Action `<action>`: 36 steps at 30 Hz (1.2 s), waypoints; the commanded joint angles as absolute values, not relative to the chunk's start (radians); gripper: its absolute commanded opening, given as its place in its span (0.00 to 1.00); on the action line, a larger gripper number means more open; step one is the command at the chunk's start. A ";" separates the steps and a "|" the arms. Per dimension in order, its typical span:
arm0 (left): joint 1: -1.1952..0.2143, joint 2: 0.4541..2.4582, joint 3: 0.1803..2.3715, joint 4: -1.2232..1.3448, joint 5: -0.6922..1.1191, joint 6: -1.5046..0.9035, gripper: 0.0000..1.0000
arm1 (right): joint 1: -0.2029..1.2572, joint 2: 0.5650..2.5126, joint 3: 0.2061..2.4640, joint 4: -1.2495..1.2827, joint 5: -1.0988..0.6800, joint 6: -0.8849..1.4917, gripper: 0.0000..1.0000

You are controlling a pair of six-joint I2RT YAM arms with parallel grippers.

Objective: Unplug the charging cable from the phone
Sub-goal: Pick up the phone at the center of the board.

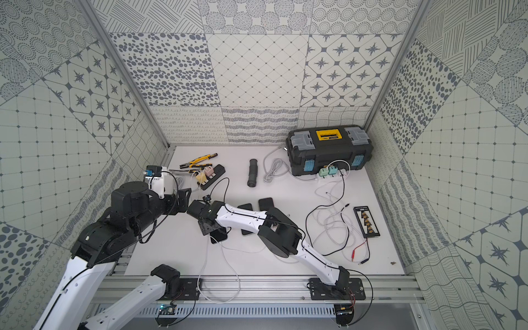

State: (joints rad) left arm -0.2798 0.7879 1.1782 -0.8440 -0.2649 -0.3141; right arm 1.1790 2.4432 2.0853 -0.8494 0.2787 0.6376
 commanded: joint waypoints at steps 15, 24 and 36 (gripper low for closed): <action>-0.278 0.785 1.181 -0.773 -0.241 -0.305 0.98 | 1.150 2.358 2.042 -0.859 0.363 0.601 0.60; -0.278 0.755 1.142 -0.707 -0.163 -0.301 0.98 | 1.103 2.190 1.953 -0.756 0.292 0.503 0.49; -0.278 0.749 1.124 -0.621 0.033 -0.274 0.98 | 0.962 1.872 1.596 -0.424 -0.115 0.424 0.46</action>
